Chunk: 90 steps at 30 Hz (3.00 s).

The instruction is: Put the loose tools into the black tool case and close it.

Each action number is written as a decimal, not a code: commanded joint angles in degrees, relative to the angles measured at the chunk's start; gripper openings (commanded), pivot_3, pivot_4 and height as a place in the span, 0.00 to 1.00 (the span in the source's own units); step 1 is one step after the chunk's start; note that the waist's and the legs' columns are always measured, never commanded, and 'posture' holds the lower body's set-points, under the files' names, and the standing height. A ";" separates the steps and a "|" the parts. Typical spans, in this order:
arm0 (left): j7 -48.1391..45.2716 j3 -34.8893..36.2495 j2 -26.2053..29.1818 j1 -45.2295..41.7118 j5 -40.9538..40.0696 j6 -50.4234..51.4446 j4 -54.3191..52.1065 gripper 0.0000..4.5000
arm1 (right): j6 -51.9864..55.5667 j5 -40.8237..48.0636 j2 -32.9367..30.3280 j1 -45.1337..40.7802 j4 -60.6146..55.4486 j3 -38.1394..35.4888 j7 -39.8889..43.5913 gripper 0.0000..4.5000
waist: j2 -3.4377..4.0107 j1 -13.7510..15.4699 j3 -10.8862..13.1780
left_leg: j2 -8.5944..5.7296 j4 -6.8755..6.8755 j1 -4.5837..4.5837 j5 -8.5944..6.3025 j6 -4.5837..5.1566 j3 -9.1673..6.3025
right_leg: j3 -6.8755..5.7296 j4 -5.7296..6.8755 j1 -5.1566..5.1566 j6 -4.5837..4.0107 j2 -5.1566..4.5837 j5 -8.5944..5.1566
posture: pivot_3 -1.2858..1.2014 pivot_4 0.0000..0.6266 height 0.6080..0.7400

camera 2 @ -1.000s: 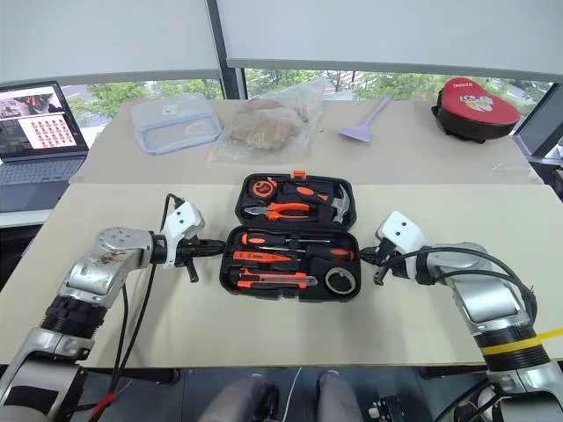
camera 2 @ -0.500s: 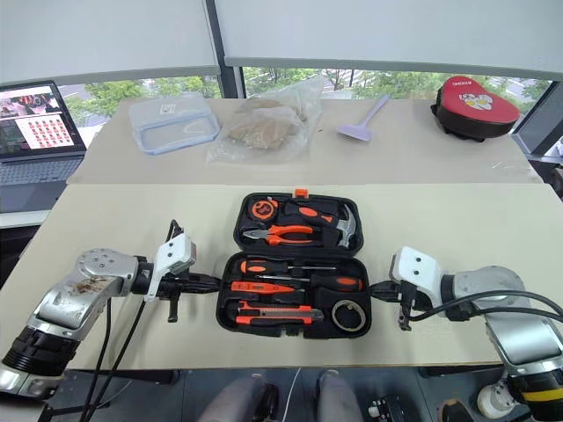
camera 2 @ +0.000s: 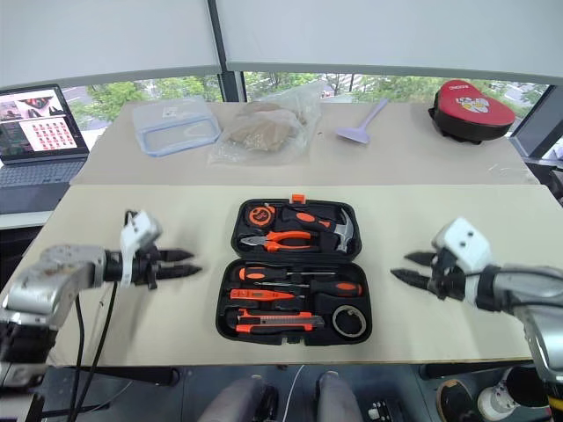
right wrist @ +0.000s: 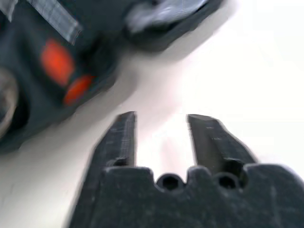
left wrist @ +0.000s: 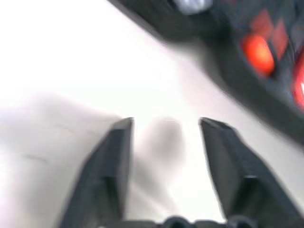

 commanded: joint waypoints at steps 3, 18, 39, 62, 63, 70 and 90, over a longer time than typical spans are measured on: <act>6.74 0.38 -7.14 -12.51 -3.42 13.35 7.87 0.99 | 12.47 3.54 5.30 -12.61 5.67 2.80 -7.97 0.93 | -0.02 0.07 -0.02 | -0.05 0.00 -0.09 0.00 0.02 0.00 | 0.01 0.07 -0.09 0.02 -0.02 0.01 | 0.52 0.24 0.86; 14.15 -1.73 -17.56 -19.50 -0.98 13.04 18.68 0.65 | 13.13 -2.18 17.63 -26.34 22.63 9.89 -18.73 0.62 | -0.03 -0.99 -0.03 | -0.14 0.17 -0.77 0.10 -0.07 0.12 | 0.05 0.87 -1.07 0.02 -0.10 0.01 | 0.52 0.24 0.86; 16.40 2.11 -21.00 -16.70 -2.16 8.58 12.52 0.00 | 7.16 -4.08 19.98 -31.08 21.32 12.19 -18.62 0.00 | 0.02 -0.87 -0.11 | -0.17 0.26 -0.70 0.11 -0.09 0.09 | 0.11 0.98 -0.99 0.02 -0.12 0.01 | 0.52 0.24 0.86; 16.56 -1.73 -24.21 -4.77 8.60 -31.58 4.17 0.00 | -32.93 -17.22 25.08 -13.92 15.52 11.33 -23.34 0.00 | 0.03 -1.15 -0.12 | -0.27 0.07 -0.65 0.22 -0.12 -0.01 | -0.06 0.89 -0.99 0.02 -0.12 0.02 | 0.52 0.24 0.86; 17.24 -1.53 -23.94 -3.19 8.90 -32.08 2.75 0.00 | -35.59 -18.16 25.11 -12.72 14.68 10.91 -24.17 0.00 | 0.03 -1.11 -0.12 | -0.27 0.10 -0.65 0.22 -0.12 -0.02 | -0.05 0.89 -0.98 0.02 -0.11 0.02 | 0.52 0.24 0.86; 20.87 0.82 -22.09 5.13 8.77 -32.00 -4.94 0.00 | -45.11 -20.03 23.18 -4.17 7.09 9.51 -23.98 0.00 | 0.08 -1.08 -0.15 | -0.24 0.07 -0.58 0.23 -0.13 0.04 | 0.09 0.96 -1.00 0.02 -0.07 0.01 | 0.52 0.24 0.86; 22.75 12.11 -12.33 25.47 -3.18 -16.60 -26.51 0.69 | -50.38 -12.79 11.24 27.80 -17.02 2.94 -14.49 0.26 | 0.18 -0.96 -0.21 | 0.00 -0.73 0.91 0.10 -0.24 0.36 | 0.69 0.60 0.00 -0.10 0.15 -0.27 | 0.52 0.24 0.86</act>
